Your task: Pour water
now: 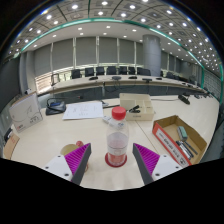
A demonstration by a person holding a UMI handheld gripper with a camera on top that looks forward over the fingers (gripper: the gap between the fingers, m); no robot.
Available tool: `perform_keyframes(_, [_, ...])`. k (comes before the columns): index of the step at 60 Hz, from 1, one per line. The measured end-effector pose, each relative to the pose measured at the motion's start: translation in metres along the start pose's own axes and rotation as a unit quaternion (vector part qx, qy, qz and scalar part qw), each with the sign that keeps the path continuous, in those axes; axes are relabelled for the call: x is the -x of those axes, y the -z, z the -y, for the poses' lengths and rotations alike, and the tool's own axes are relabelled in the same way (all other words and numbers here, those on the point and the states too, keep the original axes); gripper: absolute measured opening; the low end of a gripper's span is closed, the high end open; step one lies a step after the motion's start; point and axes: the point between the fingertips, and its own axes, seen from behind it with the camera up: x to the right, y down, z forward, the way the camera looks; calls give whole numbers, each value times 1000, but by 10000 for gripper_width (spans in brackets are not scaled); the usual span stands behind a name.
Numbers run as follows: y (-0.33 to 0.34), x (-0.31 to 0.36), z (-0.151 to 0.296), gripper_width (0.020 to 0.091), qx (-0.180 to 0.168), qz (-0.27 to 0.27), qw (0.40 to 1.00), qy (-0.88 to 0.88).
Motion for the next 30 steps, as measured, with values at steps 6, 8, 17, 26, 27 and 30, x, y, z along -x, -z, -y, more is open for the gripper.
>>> perform_keyframes(6, [58, 25, 5, 859, 17, -2, 1000, -7])
perform_keyframes(8, [78, 33, 4, 857, 26, -7, 1000, -5])
perform_keyframes(17, [166, 76, -7, 860, 60, -24, 998, 13])
perform_keyframes(26, [228, 117, -21, 858, 69, -16, 997, 20])
perform_keyframes(27, [233, 120, -23, 856, 71, -16, 997, 22])
perform_keyframes(30, [246, 125, -29, 856, 74, -20, 997, 25])
